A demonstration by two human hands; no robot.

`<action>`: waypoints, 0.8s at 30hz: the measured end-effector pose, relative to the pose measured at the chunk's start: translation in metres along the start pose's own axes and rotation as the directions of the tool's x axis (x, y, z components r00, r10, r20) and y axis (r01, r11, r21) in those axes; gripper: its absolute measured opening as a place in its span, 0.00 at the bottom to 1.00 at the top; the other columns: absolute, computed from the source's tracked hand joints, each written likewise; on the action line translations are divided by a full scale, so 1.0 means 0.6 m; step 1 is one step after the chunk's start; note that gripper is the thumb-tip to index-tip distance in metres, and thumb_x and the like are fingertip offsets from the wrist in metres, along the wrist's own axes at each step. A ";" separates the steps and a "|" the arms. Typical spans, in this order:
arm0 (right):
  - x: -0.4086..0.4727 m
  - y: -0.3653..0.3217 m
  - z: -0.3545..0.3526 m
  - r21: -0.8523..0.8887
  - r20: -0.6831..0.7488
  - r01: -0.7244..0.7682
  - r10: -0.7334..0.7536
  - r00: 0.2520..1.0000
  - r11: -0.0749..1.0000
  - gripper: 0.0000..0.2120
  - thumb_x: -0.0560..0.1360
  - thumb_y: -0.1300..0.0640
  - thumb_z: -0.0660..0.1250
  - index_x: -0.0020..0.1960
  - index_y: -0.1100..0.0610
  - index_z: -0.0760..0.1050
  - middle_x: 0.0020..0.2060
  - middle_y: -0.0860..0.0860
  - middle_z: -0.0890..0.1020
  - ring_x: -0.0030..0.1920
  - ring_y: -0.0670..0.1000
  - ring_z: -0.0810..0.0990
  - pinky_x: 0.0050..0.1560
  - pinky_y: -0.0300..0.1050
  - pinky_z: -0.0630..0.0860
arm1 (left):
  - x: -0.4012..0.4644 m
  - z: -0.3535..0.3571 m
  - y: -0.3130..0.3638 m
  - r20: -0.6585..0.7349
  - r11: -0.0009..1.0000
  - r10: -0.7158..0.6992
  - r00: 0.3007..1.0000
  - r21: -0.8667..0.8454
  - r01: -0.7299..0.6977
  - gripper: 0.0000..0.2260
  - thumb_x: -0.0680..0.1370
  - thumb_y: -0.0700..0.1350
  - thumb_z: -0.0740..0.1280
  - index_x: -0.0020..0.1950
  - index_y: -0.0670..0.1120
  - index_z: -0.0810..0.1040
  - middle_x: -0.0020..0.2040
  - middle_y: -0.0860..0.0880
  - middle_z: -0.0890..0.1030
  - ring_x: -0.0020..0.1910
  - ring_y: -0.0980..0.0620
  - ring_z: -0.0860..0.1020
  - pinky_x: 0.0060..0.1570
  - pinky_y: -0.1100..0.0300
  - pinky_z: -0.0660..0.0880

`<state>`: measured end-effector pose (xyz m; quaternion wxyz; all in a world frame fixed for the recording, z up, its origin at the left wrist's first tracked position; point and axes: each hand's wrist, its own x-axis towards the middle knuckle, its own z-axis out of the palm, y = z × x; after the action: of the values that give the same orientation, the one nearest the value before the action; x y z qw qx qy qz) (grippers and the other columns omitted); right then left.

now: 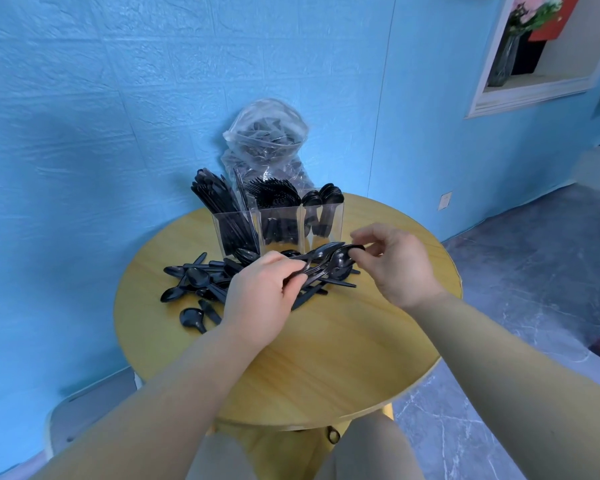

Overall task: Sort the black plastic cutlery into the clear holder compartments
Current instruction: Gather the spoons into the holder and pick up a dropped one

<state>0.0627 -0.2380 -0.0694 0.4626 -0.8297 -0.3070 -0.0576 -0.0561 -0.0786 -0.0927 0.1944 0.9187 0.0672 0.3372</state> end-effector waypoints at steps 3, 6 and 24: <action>0.005 -0.004 -0.001 0.025 0.008 -0.013 0.013 1.000 1.000 0.05 0.74 0.60 0.69 0.42 0.52 0.77 0.34 0.42 0.79 0.37 0.45 0.77 0.37 0.28 0.70 | 0.006 -0.002 -0.002 0.022 0.999 -0.038 0.999 -0.030 0.039 0.10 0.79 0.44 0.65 0.57 0.47 0.82 0.47 0.53 0.80 0.44 0.54 0.78 0.48 0.59 0.75; 0.008 -0.006 -0.015 0.018 0.000 -0.018 0.018 1.000 1.000 0.05 0.75 0.60 0.68 0.42 0.53 0.77 0.33 0.45 0.79 0.36 0.47 0.77 0.39 0.38 0.73 | 0.016 -0.008 -0.008 0.035 0.995 -0.096 0.995 -0.011 0.097 0.12 0.82 0.45 0.59 0.58 0.48 0.80 0.46 0.52 0.79 0.44 0.52 0.76 0.47 0.55 0.75; 0.026 -0.047 0.020 0.201 -0.073 0.013 0.001 0.997 0.979 0.14 0.72 0.60 0.72 0.42 0.41 0.73 0.38 0.46 0.80 0.38 0.49 0.78 0.46 0.47 0.78 | 0.041 -0.034 0.012 0.332 0.991 -0.002 0.943 0.126 -0.043 0.13 0.83 0.50 0.51 0.60 0.48 0.72 0.40 0.51 0.78 0.39 0.51 0.76 0.41 0.52 0.74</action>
<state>0.0572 -0.2107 -0.0498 0.5551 -0.7749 -0.2967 -0.0579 -0.0504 -0.0725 -0.0612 0.1385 0.9738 0.0460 0.1746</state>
